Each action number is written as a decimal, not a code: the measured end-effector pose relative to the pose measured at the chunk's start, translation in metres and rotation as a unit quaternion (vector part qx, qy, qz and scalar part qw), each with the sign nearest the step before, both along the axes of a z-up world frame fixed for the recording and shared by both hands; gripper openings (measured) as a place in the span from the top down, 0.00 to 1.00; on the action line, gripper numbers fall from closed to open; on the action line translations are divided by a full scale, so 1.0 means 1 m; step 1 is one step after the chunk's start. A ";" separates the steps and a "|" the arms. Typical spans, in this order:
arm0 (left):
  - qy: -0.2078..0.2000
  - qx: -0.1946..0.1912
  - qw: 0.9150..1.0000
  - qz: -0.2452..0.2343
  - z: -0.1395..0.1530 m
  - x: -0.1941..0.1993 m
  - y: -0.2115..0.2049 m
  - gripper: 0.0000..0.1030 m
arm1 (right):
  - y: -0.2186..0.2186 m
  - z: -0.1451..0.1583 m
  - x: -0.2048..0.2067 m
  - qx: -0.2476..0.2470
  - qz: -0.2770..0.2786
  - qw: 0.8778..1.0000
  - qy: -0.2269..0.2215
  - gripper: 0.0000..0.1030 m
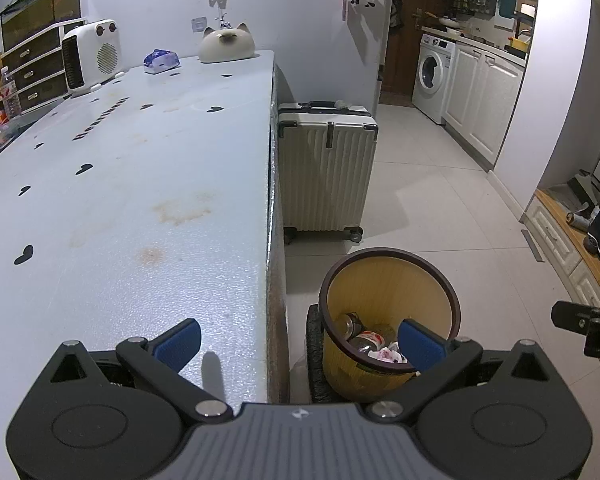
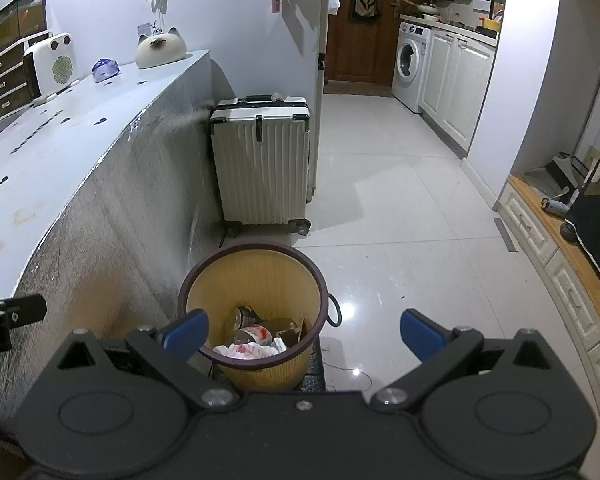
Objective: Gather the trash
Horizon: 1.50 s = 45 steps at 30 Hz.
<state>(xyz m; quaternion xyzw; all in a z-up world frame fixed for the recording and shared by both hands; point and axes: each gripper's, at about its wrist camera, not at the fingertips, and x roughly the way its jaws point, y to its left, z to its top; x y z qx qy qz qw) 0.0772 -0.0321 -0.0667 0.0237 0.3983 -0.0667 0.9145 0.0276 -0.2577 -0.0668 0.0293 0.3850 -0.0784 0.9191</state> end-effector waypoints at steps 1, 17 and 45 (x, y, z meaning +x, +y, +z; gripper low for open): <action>0.000 0.000 1.000 0.000 0.000 0.000 0.000 0.00 | 0.000 0.000 0.000 0.000 0.000 1.000 0.000 0.00; 0.000 0.000 1.000 -0.001 0.000 0.000 -0.002 0.00 | 0.000 -0.003 0.001 0.000 -0.001 1.000 0.002 0.00; 0.001 -0.001 1.000 -0.001 0.001 -0.002 -0.005 0.00 | 0.003 -0.006 0.000 0.002 -0.004 1.000 0.004 0.00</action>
